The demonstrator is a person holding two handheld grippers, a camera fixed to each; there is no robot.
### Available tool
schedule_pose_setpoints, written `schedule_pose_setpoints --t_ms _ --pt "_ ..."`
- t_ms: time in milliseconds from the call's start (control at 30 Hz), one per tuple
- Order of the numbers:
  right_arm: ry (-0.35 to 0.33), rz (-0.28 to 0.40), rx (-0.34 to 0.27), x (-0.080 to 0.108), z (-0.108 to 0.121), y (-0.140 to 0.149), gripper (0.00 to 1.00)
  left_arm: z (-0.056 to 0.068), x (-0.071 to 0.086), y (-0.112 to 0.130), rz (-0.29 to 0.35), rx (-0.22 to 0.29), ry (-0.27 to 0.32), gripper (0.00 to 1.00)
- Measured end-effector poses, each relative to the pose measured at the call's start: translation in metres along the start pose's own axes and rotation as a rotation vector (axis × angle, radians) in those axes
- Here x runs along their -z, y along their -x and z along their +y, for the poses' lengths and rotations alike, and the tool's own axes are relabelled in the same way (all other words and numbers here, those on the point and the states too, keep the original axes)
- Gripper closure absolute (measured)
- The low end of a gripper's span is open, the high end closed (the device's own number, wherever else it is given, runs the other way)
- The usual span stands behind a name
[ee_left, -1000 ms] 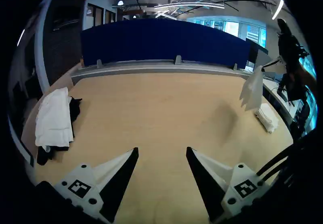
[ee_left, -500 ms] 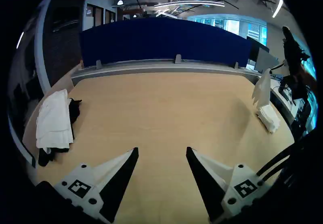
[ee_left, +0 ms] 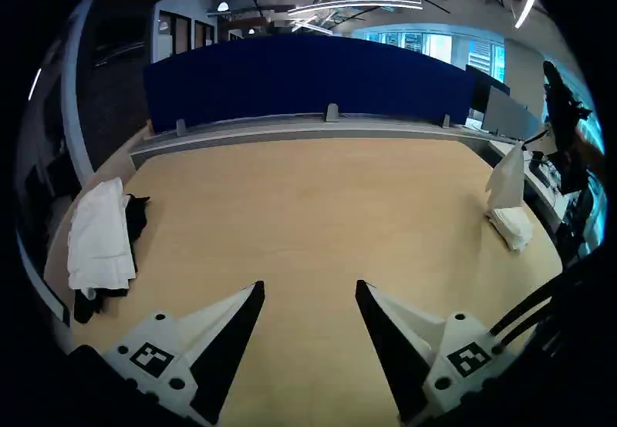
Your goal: Fold towel
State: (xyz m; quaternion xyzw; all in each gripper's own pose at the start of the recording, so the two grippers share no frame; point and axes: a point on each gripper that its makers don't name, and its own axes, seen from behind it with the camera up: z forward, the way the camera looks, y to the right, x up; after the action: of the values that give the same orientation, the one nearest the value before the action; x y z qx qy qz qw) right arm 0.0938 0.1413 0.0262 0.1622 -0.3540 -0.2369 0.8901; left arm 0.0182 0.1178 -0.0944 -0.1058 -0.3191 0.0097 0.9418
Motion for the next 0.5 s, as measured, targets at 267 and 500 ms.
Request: schedule_pose_setpoints --t_ms 267,500 --pt "0.014 -0.045 -0.054 0.010 0.006 0.044 0.97 0.007 -0.002 0.003 -0.009 -0.009 0.010 0.13" --pt "0.029 -0.068 -0.080 0.017 0.007 0.067 0.97 0.013 -0.003 0.004 -0.012 -0.015 0.021 0.13"
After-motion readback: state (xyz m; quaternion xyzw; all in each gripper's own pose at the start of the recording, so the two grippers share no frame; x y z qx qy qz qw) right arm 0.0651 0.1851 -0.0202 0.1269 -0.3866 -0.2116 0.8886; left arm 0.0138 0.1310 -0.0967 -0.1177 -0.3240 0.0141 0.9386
